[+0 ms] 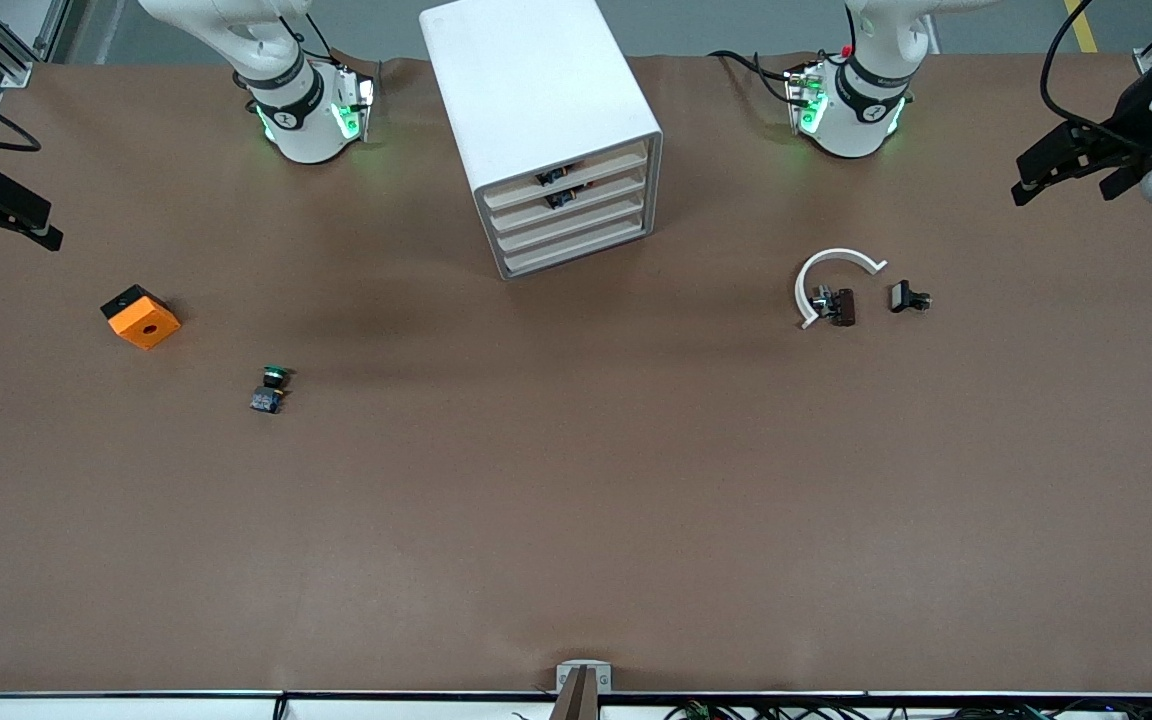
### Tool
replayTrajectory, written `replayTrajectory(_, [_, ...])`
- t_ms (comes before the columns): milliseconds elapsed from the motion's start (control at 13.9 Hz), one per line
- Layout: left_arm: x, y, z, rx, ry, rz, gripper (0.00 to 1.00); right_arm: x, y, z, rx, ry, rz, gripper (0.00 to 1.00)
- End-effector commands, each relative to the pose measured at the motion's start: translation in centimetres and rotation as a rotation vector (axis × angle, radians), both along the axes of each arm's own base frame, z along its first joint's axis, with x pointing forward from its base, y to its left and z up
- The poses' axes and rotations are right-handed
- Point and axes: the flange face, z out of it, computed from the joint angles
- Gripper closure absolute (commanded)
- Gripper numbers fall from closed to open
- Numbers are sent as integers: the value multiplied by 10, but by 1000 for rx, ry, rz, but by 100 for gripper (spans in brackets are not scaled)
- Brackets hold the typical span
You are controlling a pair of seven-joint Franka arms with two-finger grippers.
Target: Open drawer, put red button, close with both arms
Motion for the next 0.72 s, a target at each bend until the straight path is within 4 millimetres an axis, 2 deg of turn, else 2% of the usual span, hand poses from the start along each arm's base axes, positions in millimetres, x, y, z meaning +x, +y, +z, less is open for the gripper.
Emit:
replayTrajectory(0, [2, -1, 8, 23, -12, -7, 0, 3, -3, 4, -4, 3, 1, 0])
replayTrajectory(215, [4, -8, 7, 53, -4, -27, 0, 3, -2, 4, -4, 3, 4, 0])
replayTrajectory(645, [6, -2, 13, 52, -16, -21, 0, 3, -4, 4, -4, 3, 0, 0])
